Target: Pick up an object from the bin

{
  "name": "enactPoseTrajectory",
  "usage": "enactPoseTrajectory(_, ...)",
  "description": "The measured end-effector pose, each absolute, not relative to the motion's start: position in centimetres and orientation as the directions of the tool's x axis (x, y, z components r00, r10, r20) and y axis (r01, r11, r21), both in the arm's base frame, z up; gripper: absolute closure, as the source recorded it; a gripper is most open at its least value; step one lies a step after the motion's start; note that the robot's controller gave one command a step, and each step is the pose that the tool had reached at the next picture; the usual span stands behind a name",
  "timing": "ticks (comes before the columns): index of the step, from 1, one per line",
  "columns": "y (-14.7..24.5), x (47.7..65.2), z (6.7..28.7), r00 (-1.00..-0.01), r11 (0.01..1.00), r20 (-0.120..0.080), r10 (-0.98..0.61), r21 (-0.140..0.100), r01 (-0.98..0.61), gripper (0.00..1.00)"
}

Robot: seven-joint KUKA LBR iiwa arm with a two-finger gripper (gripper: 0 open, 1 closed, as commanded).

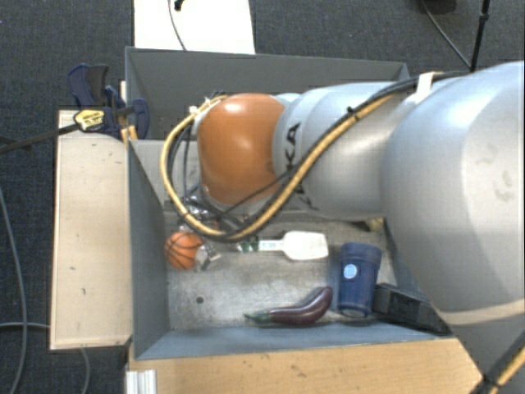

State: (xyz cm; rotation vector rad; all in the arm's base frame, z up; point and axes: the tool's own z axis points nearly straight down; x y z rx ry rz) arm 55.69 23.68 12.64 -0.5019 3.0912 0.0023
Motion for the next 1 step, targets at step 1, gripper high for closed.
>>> enactPoseTrajectory(1, 22.9, 53.02, 32.63, -0.878, 0.878, -0.007, -0.479, -0.001, -0.479, 1.0)
